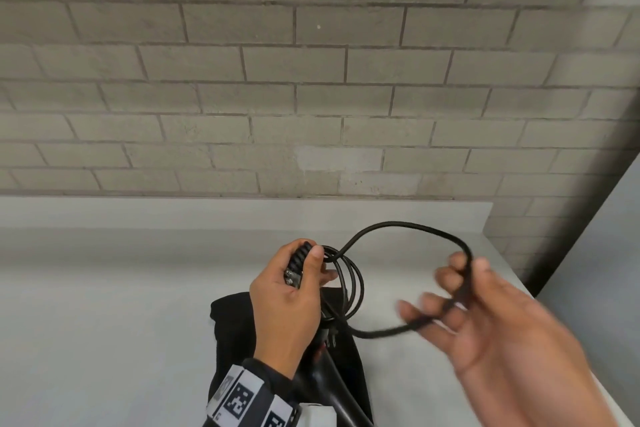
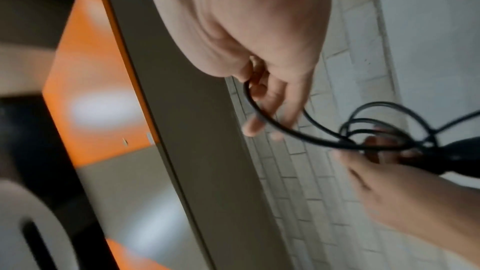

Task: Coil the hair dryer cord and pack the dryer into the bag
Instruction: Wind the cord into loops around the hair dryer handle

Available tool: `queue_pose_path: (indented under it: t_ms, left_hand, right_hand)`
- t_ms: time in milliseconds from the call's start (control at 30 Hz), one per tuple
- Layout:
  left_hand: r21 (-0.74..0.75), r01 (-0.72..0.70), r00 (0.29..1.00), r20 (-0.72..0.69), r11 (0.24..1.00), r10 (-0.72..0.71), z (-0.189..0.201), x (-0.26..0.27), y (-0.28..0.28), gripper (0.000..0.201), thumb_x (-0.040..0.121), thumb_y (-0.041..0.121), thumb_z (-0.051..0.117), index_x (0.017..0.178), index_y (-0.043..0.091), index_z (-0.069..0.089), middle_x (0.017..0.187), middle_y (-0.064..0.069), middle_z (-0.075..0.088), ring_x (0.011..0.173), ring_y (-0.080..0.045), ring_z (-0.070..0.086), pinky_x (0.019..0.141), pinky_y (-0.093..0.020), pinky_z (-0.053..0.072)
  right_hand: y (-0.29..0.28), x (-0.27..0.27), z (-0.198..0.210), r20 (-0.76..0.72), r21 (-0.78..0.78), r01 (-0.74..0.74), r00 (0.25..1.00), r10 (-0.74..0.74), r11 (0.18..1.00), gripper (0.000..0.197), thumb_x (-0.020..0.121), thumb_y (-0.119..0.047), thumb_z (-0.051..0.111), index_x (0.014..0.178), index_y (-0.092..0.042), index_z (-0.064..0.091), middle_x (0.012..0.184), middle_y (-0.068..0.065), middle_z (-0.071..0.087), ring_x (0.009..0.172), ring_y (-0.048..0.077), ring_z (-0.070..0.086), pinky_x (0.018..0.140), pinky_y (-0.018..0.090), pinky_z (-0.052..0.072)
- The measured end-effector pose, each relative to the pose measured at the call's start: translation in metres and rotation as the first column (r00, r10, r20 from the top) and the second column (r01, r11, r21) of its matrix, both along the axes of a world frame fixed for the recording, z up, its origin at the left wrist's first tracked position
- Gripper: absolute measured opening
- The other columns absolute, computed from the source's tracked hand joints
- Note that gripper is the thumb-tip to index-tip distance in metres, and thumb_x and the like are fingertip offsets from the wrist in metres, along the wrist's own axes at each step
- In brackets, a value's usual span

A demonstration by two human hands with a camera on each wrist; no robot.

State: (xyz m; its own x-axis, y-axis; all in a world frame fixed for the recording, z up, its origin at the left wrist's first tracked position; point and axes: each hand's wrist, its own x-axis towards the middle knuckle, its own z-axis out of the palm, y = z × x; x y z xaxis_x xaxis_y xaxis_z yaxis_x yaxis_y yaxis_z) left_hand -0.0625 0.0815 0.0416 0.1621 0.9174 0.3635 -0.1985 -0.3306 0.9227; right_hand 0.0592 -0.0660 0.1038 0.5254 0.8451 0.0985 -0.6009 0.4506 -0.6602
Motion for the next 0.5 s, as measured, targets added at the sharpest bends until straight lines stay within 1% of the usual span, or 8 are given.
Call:
queue_pose_path:
  t_ms: [67,100,200,267,333,367,433,500]
  left_hand:
    - [0.024,-0.004,1.0,-0.022,1.0,0.005,-0.001,-0.002,0.001,0.022,0.084,0.037,0.064,0.093,0.017,0.07,0.079,0.002,0.075,0.072,-0.013,0.075,0.073,-0.023,0.059]
    - [0.036,-0.004,0.999,-0.037,0.999,0.006,-0.001,-0.002,0.001,0.022,0.085,0.037,0.064,0.093,0.017,0.07,0.079,0.003,0.075,0.073,-0.012,0.075,0.073,-0.022,0.059]
    - [0.031,0.006,0.997,-0.071,0.999,-0.003,0.002,-0.002,-0.002,0.024,0.084,0.04,0.063,0.094,0.019,0.069,0.075,0.001,0.073,0.062,-0.015,0.074,0.063,-0.022,0.058]
    - [0.002,0.003,0.997,-0.079,1.0,-0.003,0.005,-0.002,-0.005,0.025,0.083,0.041,0.063,0.094,0.02,0.069,0.072,0.001,0.07,0.048,-0.021,0.069,0.052,-0.019,0.053]
    - [-0.018,-0.008,0.997,-0.081,1.0,0.006,0.007,-0.002,-0.005,0.026,0.082,0.042,0.063,0.094,0.02,0.069,0.069,0.001,0.067,0.041,-0.025,0.065,0.046,-0.018,0.049]
    - [-0.017,-0.012,0.996,-0.091,1.0,0.01,0.007,-0.001,-0.006,0.026,0.082,0.043,0.063,0.094,0.02,0.069,0.068,0.002,0.067,0.04,-0.025,0.064,0.045,-0.019,0.049]
    - [-0.011,-0.016,0.993,-0.116,1.0,0.015,0.007,0.001,-0.006,0.027,0.081,0.044,0.063,0.095,0.022,0.069,0.068,0.004,0.067,0.04,-0.025,0.064,0.045,-0.02,0.049]
    - [-0.009,-0.024,0.991,-0.13,1.0,0.022,0.007,0.003,-0.006,0.028,0.081,0.044,0.062,0.097,0.023,0.069,0.071,0.004,0.067,0.04,-0.025,0.064,0.045,-0.02,0.05]
  right_hand:
    - [-0.012,0.02,0.007,-0.19,0.051,-0.21,0.958,0.216,0.976,0.041,0.101,-0.031,0.038,0.125,-0.003,0.056,0.101,0.016,0.059,0.069,0.024,0.055,0.07,0.035,0.052]
    - [-0.026,0.031,0.003,-0.191,-0.134,-0.145,0.975,0.118,0.98,0.053,0.107,-0.036,0.014,0.14,-0.004,0.041,0.114,0.016,0.054,0.073,0.021,0.046,0.069,0.032,0.046]
    - [-0.054,0.073,-0.03,0.048,-0.138,-0.133,0.989,0.14,0.981,0.065,0.103,-0.042,-0.006,0.15,-0.004,0.018,0.127,0.011,0.049,0.077,0.016,0.034,0.064,0.029,0.034]
    - [-0.065,0.071,-0.035,0.089,-0.209,0.027,0.996,-0.009,0.978,0.059,0.105,-0.038,0.004,0.148,-0.004,0.022,0.122,0.013,0.054,0.074,0.018,0.036,0.064,0.03,0.037]
    - [-0.054,0.073,-0.028,0.159,-0.305,0.12,0.984,-0.074,0.945,0.046,0.094,-0.028,0.045,0.128,0.004,0.05,0.089,0.013,0.061,0.053,0.019,0.04,0.045,0.03,0.039]
    - [-0.049,0.073,-0.032,0.208,-0.432,0.242,0.964,-0.164,0.869,0.037,0.086,-0.022,0.058,0.111,0.005,0.061,0.077,0.012,0.059,0.047,0.02,0.039,0.044,0.028,0.036]
    - [-0.047,0.058,-0.04,0.462,-0.491,0.572,0.811,-0.36,0.658,0.018,0.084,-0.006,0.068,0.1,0.003,0.066,0.079,0.017,0.063,0.057,0.029,0.05,0.058,0.034,0.04]
    - [-0.037,0.04,-0.053,0.666,-0.428,0.738,0.648,-0.37,0.522,0.03,0.075,0.0,0.078,0.102,-0.003,0.064,0.098,0.022,0.063,0.083,0.035,0.057,0.074,0.035,0.045]
